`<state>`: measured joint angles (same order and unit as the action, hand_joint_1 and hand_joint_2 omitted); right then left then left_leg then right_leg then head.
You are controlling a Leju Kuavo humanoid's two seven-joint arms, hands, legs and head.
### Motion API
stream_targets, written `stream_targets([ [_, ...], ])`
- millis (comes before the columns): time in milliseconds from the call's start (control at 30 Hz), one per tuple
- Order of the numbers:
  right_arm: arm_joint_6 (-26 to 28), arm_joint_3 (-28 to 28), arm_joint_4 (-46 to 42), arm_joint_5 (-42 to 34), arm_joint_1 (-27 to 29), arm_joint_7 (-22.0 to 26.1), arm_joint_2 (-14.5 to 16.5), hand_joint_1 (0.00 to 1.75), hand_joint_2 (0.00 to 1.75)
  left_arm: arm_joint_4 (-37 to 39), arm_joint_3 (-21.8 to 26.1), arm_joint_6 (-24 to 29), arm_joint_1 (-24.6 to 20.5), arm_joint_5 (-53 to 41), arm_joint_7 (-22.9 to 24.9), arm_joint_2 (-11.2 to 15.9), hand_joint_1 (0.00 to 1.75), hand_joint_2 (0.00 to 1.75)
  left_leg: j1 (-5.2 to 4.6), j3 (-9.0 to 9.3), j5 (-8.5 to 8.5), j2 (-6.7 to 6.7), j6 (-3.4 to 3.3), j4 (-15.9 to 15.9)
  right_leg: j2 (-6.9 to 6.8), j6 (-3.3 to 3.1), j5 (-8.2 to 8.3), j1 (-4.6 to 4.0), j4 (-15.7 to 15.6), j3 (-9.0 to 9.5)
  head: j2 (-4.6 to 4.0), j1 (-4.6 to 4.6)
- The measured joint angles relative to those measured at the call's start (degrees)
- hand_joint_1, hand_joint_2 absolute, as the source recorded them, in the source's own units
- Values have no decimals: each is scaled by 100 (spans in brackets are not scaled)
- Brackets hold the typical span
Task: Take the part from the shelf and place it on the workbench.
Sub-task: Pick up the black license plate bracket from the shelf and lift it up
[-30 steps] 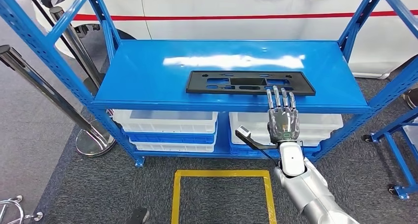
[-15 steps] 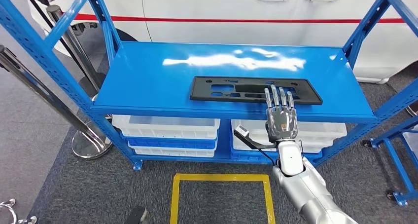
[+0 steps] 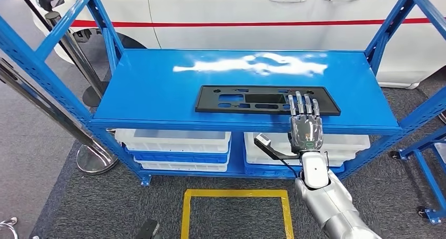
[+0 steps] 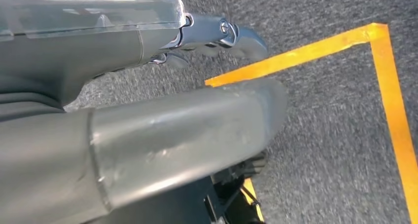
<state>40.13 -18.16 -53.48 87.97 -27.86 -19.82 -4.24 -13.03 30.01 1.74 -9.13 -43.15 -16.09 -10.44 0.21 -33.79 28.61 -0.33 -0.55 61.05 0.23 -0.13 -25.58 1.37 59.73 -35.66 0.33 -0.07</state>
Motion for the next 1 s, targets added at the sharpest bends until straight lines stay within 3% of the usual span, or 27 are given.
stream_targets([
  [100, -1, 7, -16, 0, 11, -6, 8, 0, 175, 0, -2, -3, 0, -4, -12, 1, 0, 0, 23, -487, 465, 4, 68, 1016, -12, -61, -17, -9, -16, 36, 0, -2],
  [133, -1, 7, -19, 0, 24, -7, 9, 0, 175, 0, -2, -9, 6, -8, -20, 2, 0, 0, 28, -642, 529, 5, 74, 1291, -12, -67, -22, -18, -13, 40, 0, -1],
  [167, -1, 7, -20, 0, 35, -8, 10, 0, 175, 0, -2, -17, 13, -11, -29, 2, 0, 0, 29, -712, 489, 5, 69, 1383, -10, -70, -29, -25, -11, 46, 0, -2],
  [200, -1, 7, -24, 0, 43, -10, 11, 0, 175, 0, -2, -26, 18, -14, -40, 2, 0, 0, 29, -672, 341, 4, 53, 1245, -6, -71, -39, -32, -9, 57, 0, -2],
  [267, 0, 7, -44, 0, 46, -11, 14, 0, 175, 0, -2, -42, 15, -21, -67, 3, 0, 0, 18, -347, -74, 5, -15, 498, 2, -59, -69, -44, -10, 91, 0, -1],
  [300, -1, 7, -55, 0, 43, -11, 15, 0, 175, 0, -2, -48, 8, -27, -79, 4, 0, 0, 4, -185, -192, 7, -57, 132, 6, -39, -88, -51, -14, 103, 0, 0],
  [367, -1, 8, -72, 0, 42, -10, 17, 0, 175, 0, -2, -62, -3, -44, -103, 5, 0, 0, -33, -28, -215, 10, -136, -242, 4, 29, -83, -54, -26, 122, 0, 0],
  [467, 0, 10, -92, 0, 55, -5, 18, 0, 175, 0, -3, -79, 11, -55, -130, 4, 0, 0, -24, 120, -220, 5, -237, -400, -7, 134, -27, -51, 49, 153, 0, 1],
  [500, 0, 10, -97, 0, 51, -4, 20, 0, 175, 0, -3, -81, 12, -56, -134, 4, 0, 0, -12, 192, -231, 5, -259, -433, -10, 152, -81, -49, 155, 114, 0, 2],
  [600, 0, 15, -102, 0, 59, -8, 22, 0, 175, 0, -3, -74, 2, -49, -137, 4, 0, 0, -9, 299, -220, 4, -290, -449, -13, 200, -492, -39, 986, -362, 0, 2],
  [633, 0, 18, -102, 0, 79, -11, 21, 0, 175, 0, -3, -66, 6, -37, -132, 4, 0, 0, -11, 315, -202, 2, -291, -442, -13, 223, -588, -35, 1259, -560, 0, 3],
  [667, 0, 19, -101, 0, 100, -17, 20, 0, 175, 0, -2, -58, 15, -26, -125, 4, 0, 0, -10, 335, -180, -1, -285, -434, -15, 242, -582, -28, 1384, -690, 0, 3],
  [700, 0, 20, -102, 0, 113, -24, 20, 0, 175, 0, -2, -47, 25, -15, -115, 3, 0, 0, -8, 363, -146, -5, -274, -424, -17, 257, -451, -18, 1310, -725, 0, 2],
  [767, 0, 20, -106, 0, 120, -45, 19, 0, 175, 0, -1, -21, 35, -9, -98, 2, 0, 0, 3, 441, -47, -8, -233, -392, -21, 265, 53, 5, 684, -534, 0, 2],
  [800, -1, 19, -108, 0, 119, -53, 19, 0, 175, 0, 0, -8, 30, -11, -94, 2, 0, 0, 4, 470, 6, -9, -202, -366, -22, 260, 205, -4, 363, -431, 0, 3],
  [867, -1, 23, -131, 0, 134, -55, 19, 0, 175, 1, 0, 5, 18, -20, -98, 2, 0, 0, -1, 473, 99, -10, -120, -305, -24, 174, 280, -35, 73, -343, 0, 5],
  [933, -1, 32, -173, 0, 170, -40, 20, 0, 175, 2, 0, 8, 16, -31, -114, 4, 0, 0, -7, 477, 156, -8, -51, -257, -22, 56, 239, -52, 70, -328, 0, 7],
  [1000, 0, 42, -215, 0, 183, -26, 20, 0, 175, 2, 0, 8, 13, -41, -127, 5, 0, 0, 4, 464, 239, -1, 2, -128, -17, -15, 209, -38, 40, -258, 0, 7],
])
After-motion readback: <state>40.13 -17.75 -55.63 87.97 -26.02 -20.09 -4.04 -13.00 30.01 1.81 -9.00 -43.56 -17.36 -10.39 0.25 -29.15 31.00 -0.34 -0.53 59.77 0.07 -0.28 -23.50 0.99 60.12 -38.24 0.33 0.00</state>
